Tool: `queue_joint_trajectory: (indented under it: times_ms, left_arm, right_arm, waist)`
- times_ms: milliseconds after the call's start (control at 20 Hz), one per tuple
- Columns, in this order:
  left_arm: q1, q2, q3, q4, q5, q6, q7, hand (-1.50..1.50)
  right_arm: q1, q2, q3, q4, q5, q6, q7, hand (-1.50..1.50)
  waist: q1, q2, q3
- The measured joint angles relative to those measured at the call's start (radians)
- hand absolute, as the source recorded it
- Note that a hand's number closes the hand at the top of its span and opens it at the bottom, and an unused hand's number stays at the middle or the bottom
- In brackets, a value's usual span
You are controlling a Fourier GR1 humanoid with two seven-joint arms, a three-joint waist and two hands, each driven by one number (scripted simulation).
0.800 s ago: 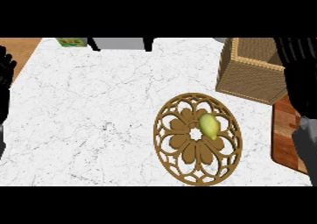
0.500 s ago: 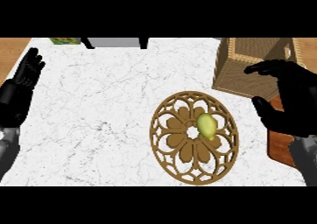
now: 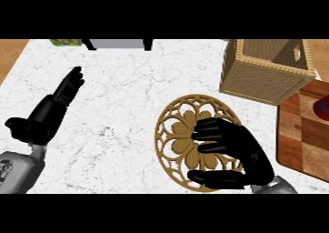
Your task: Pick the lemon from the placemat and place it in the basket
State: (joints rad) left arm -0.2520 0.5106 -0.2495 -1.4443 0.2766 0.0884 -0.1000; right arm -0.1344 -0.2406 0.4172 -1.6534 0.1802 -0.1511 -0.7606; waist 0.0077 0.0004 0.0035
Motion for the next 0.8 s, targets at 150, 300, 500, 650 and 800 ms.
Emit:
queue_joint_trajectory:
  times_ms: [150, 300, 500, 650, 800]
  left_arm:
    - [0.031, -0.002, -0.008, -0.027, -0.005, 0.002, 0.001, 0.0]
    - [0.043, 0.003, -0.001, -0.041, -0.007, 0.007, 0.007, 0.0]
    - [0.062, 0.006, 0.003, -0.061, -0.015, 0.017, 0.018, 0.0]
    - [0.077, 0.011, 0.013, -0.07, -0.008, 0.012, 0.015, 0.0]
    - [0.091, 0.007, 0.009, -0.081, -0.015, 0.014, 0.011, 0.0]
  right_arm:
    - [0.082, 0.039, 0.015, 0.01, 0.138, -0.171, -0.017, -1.5]
    - [0.165, 0.041, -0.015, -0.036, 0.243, -0.314, 0.011, -1.5]
    - [0.28, -0.012, -0.066, -0.152, 0.398, -0.414, 0.125, -1.5]
    - [0.367, -0.088, -0.103, -0.219, 0.529, -0.397, 0.24, -1.5]
    - [0.469, -0.163, -0.109, -0.32, 0.63, -0.317, 0.35, -1.5]
  waist:
    - [-0.011, -0.006, -0.002]
    - [-0.029, -0.01, -0.004]
    - [-0.046, -0.013, -0.006]
    - [-0.051, -0.013, -0.009]
    - [-0.05, -0.011, -0.009]
